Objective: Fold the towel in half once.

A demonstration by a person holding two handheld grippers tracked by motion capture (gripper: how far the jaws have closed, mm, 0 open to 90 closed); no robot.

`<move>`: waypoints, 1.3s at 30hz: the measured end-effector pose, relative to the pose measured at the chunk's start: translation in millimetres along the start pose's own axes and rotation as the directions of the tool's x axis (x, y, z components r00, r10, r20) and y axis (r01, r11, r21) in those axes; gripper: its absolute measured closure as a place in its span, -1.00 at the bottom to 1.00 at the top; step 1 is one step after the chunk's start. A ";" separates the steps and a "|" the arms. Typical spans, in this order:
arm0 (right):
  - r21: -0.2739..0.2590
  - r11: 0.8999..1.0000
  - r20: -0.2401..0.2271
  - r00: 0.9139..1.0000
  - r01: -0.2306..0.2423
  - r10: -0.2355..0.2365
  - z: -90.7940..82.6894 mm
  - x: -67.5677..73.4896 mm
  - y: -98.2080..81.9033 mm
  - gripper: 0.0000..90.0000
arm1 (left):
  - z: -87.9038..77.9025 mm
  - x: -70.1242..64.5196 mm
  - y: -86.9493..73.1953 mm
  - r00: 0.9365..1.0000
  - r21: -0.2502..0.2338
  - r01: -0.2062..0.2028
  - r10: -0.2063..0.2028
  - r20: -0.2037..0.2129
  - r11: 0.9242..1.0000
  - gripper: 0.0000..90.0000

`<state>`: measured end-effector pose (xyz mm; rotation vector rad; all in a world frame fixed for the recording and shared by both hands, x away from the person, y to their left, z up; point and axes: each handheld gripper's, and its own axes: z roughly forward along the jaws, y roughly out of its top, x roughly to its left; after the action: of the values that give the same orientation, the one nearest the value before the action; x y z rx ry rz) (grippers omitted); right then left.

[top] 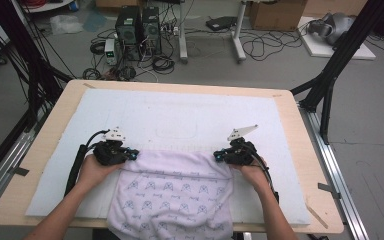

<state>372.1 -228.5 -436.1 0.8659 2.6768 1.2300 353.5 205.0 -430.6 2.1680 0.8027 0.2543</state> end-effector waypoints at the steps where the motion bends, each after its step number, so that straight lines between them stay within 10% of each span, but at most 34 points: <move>1: -0.008 1.000 0.007 1.000 0.006 -0.006 -2.5 1.0 0.6 0.91 | -2.9 0.1 0.3 1.000 -0.010 -0.001 0.000 -0.004 1.000 0.93; 20: -0.144 0.983 -0.001 0.994 0.112 -0.114 -46.5 44.8 12.6 0.93 | -37.6 -16.9 -6.7 1.000 -0.133 -0.018 0.019 0.002 0.991 0.89; 27: -0.163 0.976 -0.056 0.987 0.142 -0.153 -53.2 79.7 -8.8 0.94 | -45.4 -34.6 -28.6 0.999 -0.109 -0.050 0.051 0.010 0.993 0.81; 33: -0.129 0.985 -0.076 0.989 0.117 -0.128 -45.5 82.1 -24.5 0.93 | -32.0 -38.9 -36.4 0.999 -0.052 -0.043 0.044 0.025 0.998 0.49; 39: -0.095 0.992 -0.097 0.991 0.085 -0.094 -33.8 73.0 -31.8 0.93 | -30.6 -39.6 -33.5 0.996 -0.049 -0.068 0.071 0.049 0.996 0.93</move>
<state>286.4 -230.0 -424.1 0.6807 2.6791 1.3980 294.1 215.4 -432.0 2.1517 0.6875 0.2506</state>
